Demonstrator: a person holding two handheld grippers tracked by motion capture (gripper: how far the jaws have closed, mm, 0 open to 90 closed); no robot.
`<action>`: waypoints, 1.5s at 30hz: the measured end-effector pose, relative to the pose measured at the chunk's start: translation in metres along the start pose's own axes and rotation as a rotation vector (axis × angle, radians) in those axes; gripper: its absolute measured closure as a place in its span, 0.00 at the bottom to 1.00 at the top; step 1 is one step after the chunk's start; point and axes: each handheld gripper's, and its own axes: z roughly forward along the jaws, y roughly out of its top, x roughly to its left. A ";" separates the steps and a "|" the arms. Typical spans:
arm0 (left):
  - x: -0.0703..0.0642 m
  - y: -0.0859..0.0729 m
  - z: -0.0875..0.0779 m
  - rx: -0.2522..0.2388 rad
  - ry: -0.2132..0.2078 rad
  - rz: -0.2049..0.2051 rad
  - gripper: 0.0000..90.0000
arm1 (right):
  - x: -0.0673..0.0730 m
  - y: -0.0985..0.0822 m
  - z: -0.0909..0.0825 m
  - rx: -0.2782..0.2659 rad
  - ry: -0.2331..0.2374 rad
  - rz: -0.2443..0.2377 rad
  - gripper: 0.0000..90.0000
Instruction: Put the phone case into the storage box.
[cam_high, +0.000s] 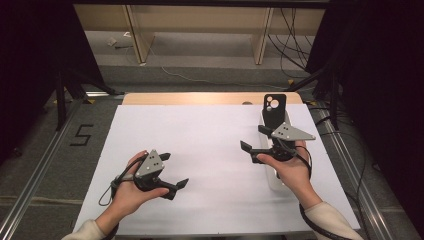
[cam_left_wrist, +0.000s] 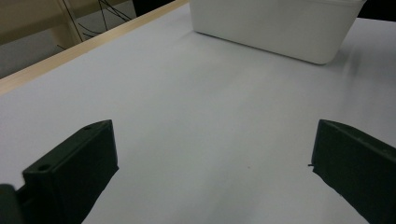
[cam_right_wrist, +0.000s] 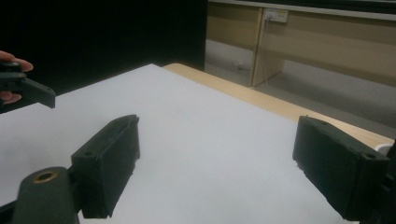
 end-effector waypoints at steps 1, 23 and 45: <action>0.000 0.000 0.000 0.000 0.000 0.000 0.00 | 0.000 0.000 -0.001 0.001 0.001 -0.001 0.18; 0.000 0.000 0.000 0.000 0.000 -0.002 0.00 | 0.005 -0.013 -0.016 0.019 0.041 -0.024 0.19; 0.000 0.000 0.000 0.002 0.001 -0.003 0.00 | 0.007 -0.023 -0.025 0.033 0.052 -0.032 0.19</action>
